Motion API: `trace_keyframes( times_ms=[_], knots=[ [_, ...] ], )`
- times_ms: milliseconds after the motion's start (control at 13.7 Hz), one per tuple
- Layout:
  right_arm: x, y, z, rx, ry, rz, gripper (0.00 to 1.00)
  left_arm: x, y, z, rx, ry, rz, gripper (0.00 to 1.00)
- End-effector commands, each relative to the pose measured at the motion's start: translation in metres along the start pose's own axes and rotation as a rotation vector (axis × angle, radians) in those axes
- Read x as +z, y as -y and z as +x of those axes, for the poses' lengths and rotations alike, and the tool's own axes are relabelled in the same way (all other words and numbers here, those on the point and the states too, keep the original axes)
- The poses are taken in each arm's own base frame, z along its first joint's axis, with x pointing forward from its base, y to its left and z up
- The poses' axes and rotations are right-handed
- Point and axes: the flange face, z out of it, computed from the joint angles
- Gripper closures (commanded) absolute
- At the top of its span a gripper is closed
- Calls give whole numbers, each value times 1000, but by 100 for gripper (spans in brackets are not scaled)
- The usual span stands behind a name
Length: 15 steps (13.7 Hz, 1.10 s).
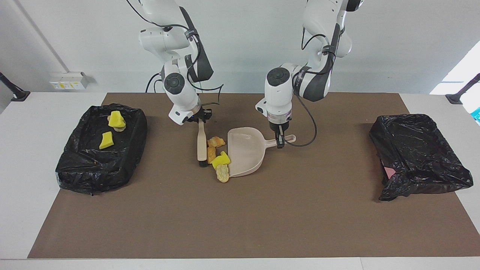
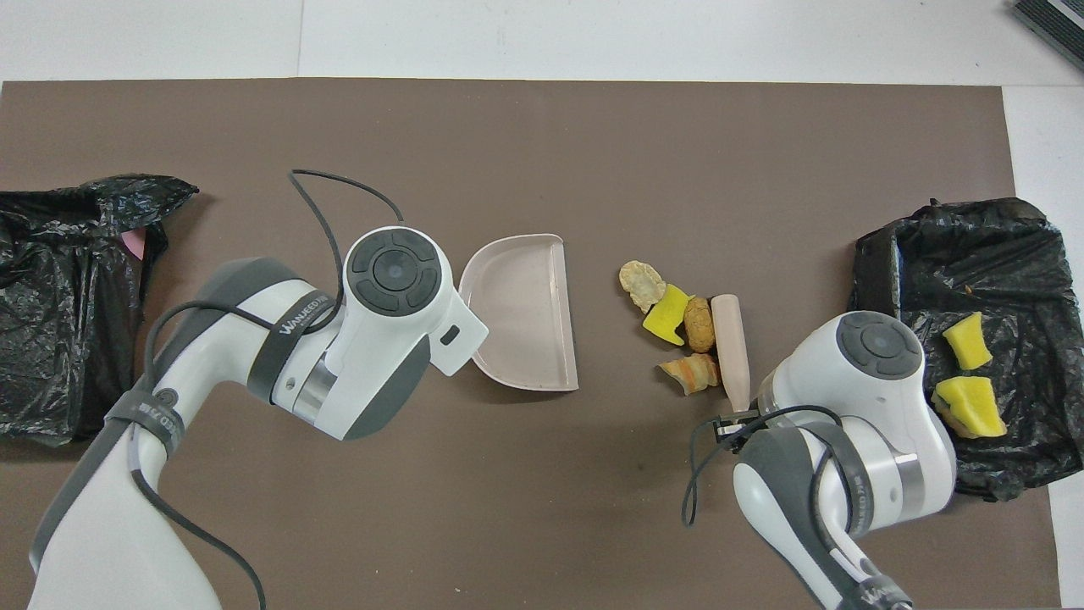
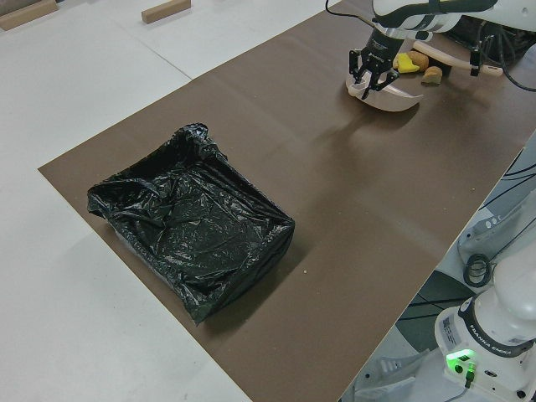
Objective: Sweep and dump trash in bin
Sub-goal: 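Sweep the tan bits with the right gripper toward the dustpan held by the left, then push the remaining bits into the dustpan with the brush in the right gripper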
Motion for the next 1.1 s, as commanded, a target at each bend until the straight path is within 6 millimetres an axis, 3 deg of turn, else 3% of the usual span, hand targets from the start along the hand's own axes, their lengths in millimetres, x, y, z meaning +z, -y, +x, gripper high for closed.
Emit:
trace_keyframes(
  times_ms=[0,219,365,438,584,731,1023],
  knots=[
    [-6,45,17,-36,3,125,100,9,-18,6,36,-13,37,100],
    [-24,65,12,-60,3,212,100,14,-21,8,41,-26,50,100],
    [-52,54,-2,-61,19,193,100,14,-19,6,33,-28,50,100],
    [-64,35,-2,-74,24,123,100,16,-19,5,32,-26,47,100],
    [-75,19,6,-148,1,-92,100,16,-17,2,20,-26,47,100],
    [-80,5,16,-185,-24,-183,100,17,-16,1,17,-24,44,100],
    [-74,-26,62,-301,-32,-331,100,17,-16,-1,-20,-23,37,100]
  ],
)
